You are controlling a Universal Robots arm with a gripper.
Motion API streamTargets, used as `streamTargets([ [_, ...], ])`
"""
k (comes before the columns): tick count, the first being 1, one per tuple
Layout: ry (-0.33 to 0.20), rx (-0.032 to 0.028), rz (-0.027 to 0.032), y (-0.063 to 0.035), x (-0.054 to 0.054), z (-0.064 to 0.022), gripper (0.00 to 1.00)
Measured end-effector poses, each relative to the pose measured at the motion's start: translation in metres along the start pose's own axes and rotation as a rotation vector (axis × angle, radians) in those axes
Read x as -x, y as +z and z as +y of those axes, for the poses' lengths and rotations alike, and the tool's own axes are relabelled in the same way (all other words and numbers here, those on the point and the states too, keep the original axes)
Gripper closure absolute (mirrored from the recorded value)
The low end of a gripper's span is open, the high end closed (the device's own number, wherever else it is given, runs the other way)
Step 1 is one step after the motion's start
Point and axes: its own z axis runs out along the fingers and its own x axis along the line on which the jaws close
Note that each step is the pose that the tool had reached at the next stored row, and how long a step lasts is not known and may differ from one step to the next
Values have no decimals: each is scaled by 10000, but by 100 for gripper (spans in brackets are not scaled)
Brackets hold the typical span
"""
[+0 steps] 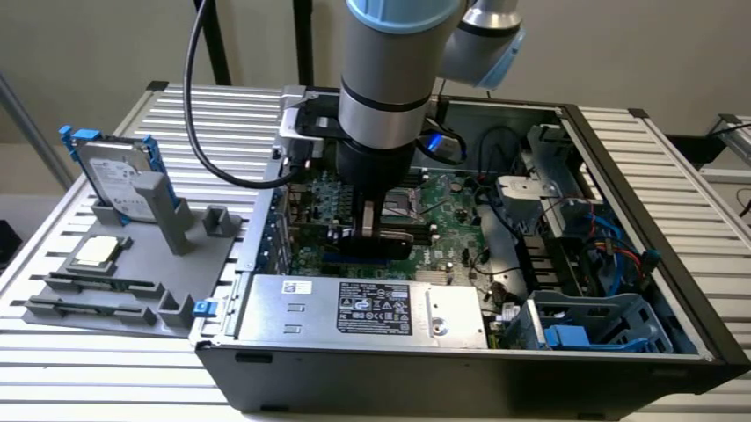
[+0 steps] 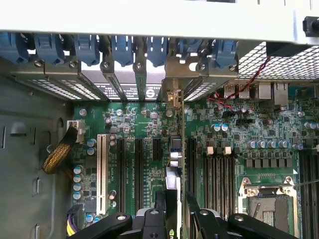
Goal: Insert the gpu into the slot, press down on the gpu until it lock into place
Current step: 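Insert the gpu into the slot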
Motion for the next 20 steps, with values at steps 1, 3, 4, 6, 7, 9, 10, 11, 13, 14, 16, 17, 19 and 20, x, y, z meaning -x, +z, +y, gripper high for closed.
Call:
streamTargets([
  [1, 0, -1, 1, 4, 0, 0, 74],
  [3, 0, 0, 8, 12, -1, 1, 74],
  [4, 1, 0, 9, 16, -1, 2, 74],
  [6, 1, -1, 13, 23, 0, 3, 74],
  [7, 1, -1, 15, 26, 0, 4, 74],
  [9, 1, -1, 22, 32, 1, 5, 74],
  [10, 1, -1, 25, 36, 1, 6, 74],
  [11, 2, -1, 28, 39, 1, 6, 74],
  [13, 1, -1, 33, 46, 1, 7, 74],
  [14, 2, -1, 34, 50, 1, 7, 74],
  [16, 0, -1, 37, 58, 1, 7, 74],
  [17, 0, -1, 38, 61, 1, 7, 74],
  [19, -1, 0, 39, 69, 1, 7, 74],
  [20, -2, 0, 40, 73, 0, 7, 74],
])
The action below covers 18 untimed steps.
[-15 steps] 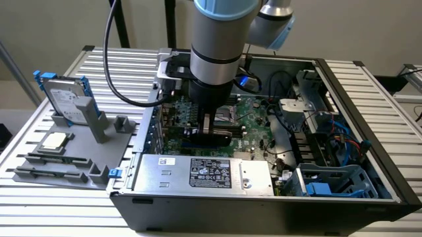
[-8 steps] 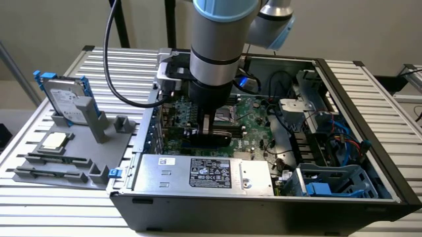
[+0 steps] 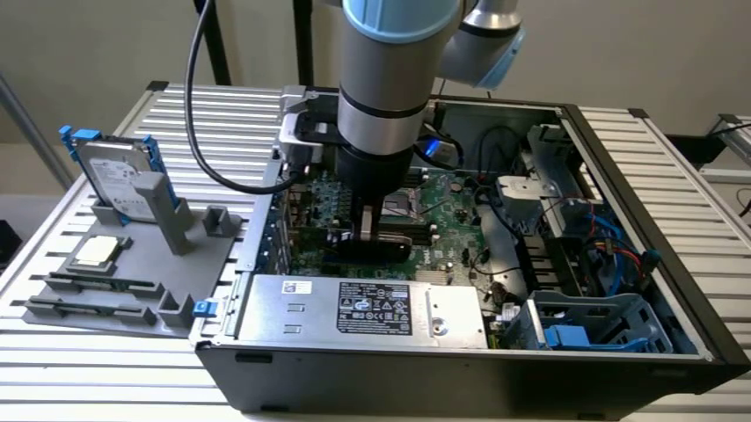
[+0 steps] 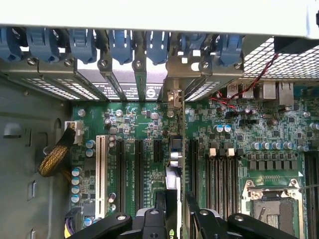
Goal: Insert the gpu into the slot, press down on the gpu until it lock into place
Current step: 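Insert the gpu into the slot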
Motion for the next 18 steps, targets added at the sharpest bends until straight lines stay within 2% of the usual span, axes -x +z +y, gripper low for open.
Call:
streamTargets([
  [10, -5, -5, -10, 25, 0, -1, 73],
  [11, -5, -2, -5, 14, 0, 0, 67],
  [13, -6, -2, -5, -37, 5, 3, 67],
  [18, -8, -1, 2, -265, 36, 16, 67],
])
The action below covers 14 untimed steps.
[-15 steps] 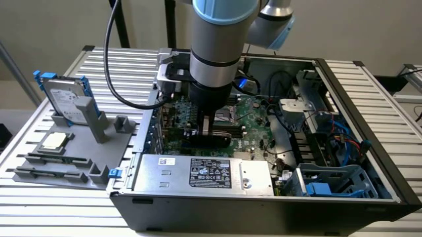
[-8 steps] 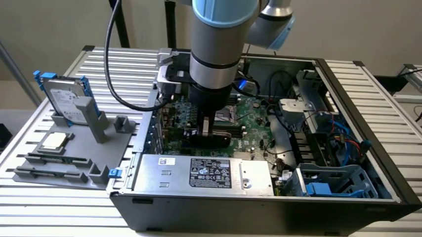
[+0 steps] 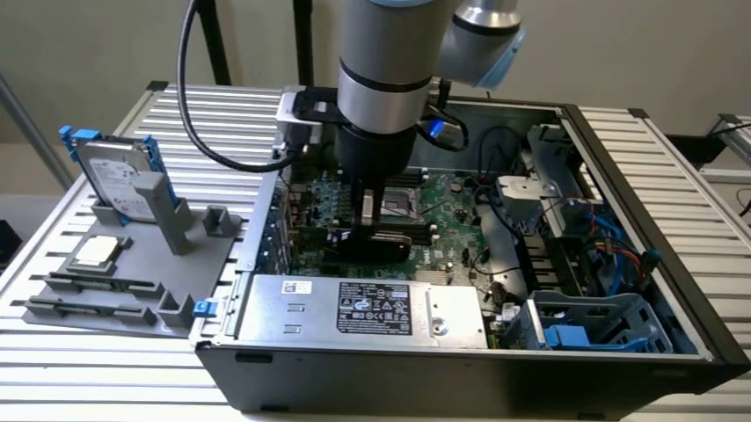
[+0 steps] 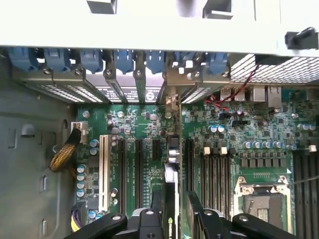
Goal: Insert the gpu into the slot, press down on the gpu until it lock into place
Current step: 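Insert the gpu into the slot, then press down on the gpu until it lock into place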
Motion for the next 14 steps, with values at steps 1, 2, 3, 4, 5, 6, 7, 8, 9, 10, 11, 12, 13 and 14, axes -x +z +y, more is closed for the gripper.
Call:
streamTargets([
  [1, 0, 1, 5, -45, 9, 3, 67],
  [2, -2, 0, 5, -87, 18, 6, 67],
  [3, -2, 1, 7, -117, 25, 9, 67],
  [4, -2, 1, 8, -128, 28, 11, 69],
  [5, -3, -1, 4, -128, 28, 11, 75],
  [6, -4, -1, 4, -128, 28, 11, 75],
  [7, -4, -1, 4, -128, 28, 11, 82],
  [8, -3, -1, 5, -129, 28, 11, 88],
  [9, -3, 0, 6, -130, 28, 11, 88],
  [10, -3, 0, 7, -130, 28, 11, 89],
  [11, -3, 0, 7, -130, 28, 11, 89],
  [12, -3, 0, 7, -130, 28, 11, 89],
  [13, -3, 0, 6, -130, 28, 11, 89],
  [14, -3, 0, 6, -130, 28, 11, 89],
])
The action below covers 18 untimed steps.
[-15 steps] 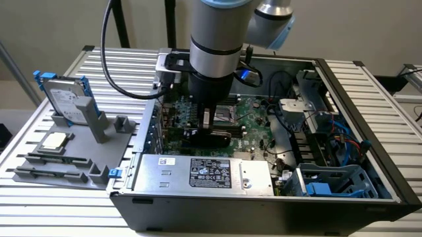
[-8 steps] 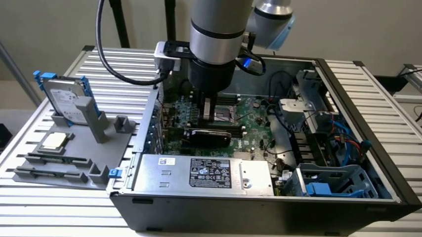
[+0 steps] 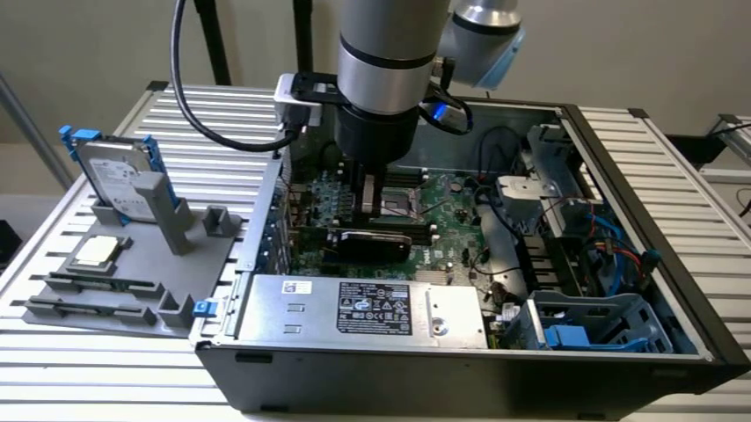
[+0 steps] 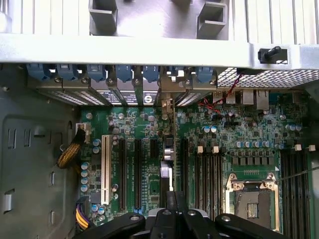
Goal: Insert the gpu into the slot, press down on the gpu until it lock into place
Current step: 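Press down on the gpu until it lock into place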
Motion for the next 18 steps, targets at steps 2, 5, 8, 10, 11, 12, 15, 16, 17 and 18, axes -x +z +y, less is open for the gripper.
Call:
streamTargets([
  [2, 0, 0, 0, 0, 0, 0, 89],
  [5, 0, 0, 0, 0, 0, 0, 89],
  [8, 0, 0, 0, 0, 0, 0, 89],
  [10, 0, 1, 2, 0, 3, 1, 89],
  [11, 2, 1, 3, 1, 9, 5, 89],
  [12, 2, 1, 2, 5, 19, 11, 89],
  [15, 1, 0, 0, 40, 34, 38, 89],
  [16, 0, 0, 1, 58, 34, 47, 89],
  [17, -1, 0, 1, 77, 34, 57, 89],
  [18, -2, 0, 0, 96, 35, 63, 89],
])
